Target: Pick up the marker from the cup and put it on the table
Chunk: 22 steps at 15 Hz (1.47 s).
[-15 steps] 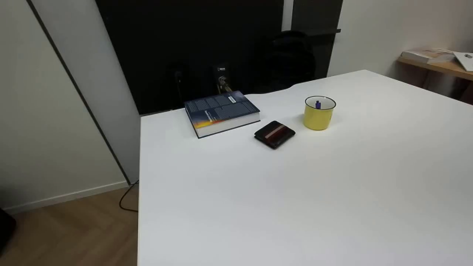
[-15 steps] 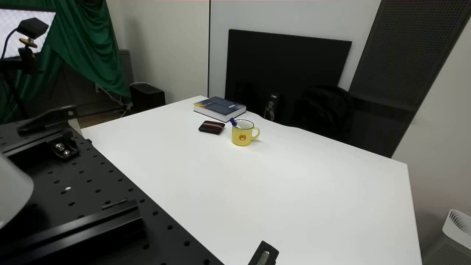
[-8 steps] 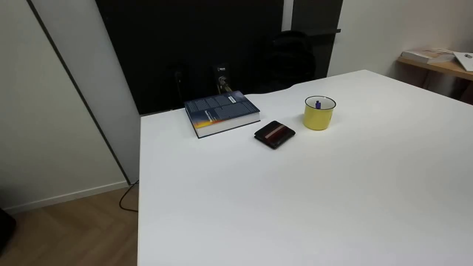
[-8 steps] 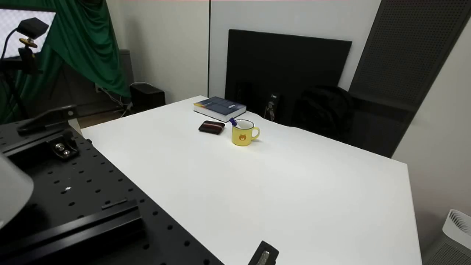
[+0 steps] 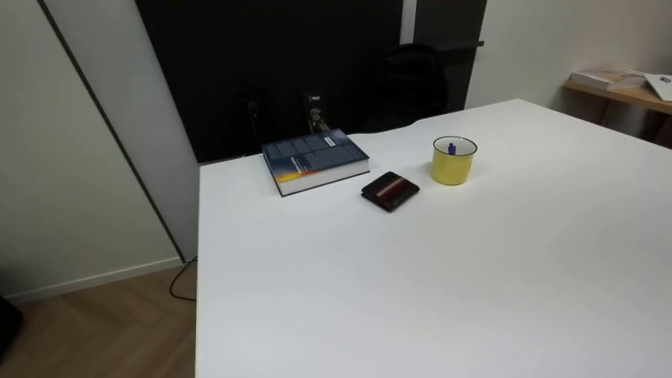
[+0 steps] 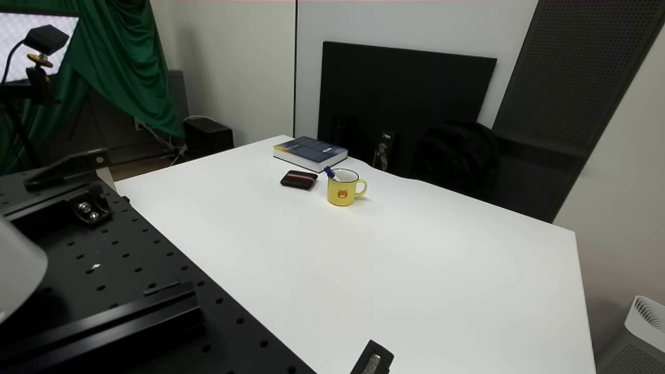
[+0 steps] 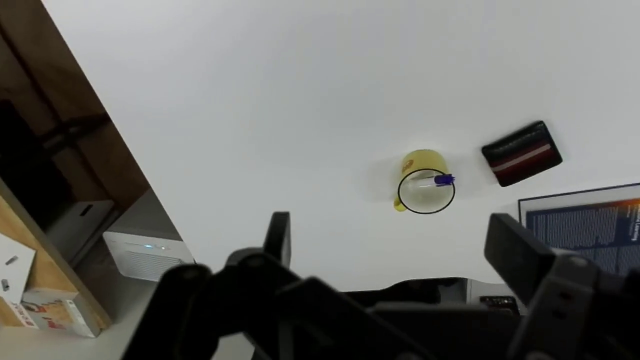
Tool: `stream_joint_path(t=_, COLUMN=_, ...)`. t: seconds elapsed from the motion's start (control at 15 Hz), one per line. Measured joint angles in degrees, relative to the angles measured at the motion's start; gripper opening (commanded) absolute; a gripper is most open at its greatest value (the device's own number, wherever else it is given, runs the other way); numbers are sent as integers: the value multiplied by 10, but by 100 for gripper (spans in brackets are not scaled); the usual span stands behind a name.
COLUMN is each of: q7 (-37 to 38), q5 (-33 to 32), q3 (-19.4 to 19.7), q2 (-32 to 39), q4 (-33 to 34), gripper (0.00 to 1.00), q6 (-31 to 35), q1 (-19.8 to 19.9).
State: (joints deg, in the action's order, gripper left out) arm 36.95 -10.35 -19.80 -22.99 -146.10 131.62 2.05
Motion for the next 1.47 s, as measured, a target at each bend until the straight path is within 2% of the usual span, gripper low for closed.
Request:
stream_joint_path(t=0.27, q7=-21, q5=-24, q3=53, q2=94, q4=26, gripper=100, q6=53, q1=26)
stream_joint_path(t=0.53, q7=-42, q5=-31, q3=96, q2=214, q4=105, gripper=100, q6=60, q1=28)
stream_joint_path(t=0.73, q7=-57, q5=-29, q3=120, q2=297, q4=169, gripper=100, q6=58, q1=7)
stream_joint_path(t=1.0, q7=-66, q5=-24, q3=141, q2=374, q4=238, gripper=100, q6=46, q1=-37)
stream_joint_path(t=1.27, q7=-72, q5=5, q3=151, q2=416, q4=281, gripper=100, q6=28, q1=-73)
stream_joint_path(t=1.47, q7=-73, q5=14, q3=152, q2=420, q4=290, gripper=100, q6=20, q1=-81)
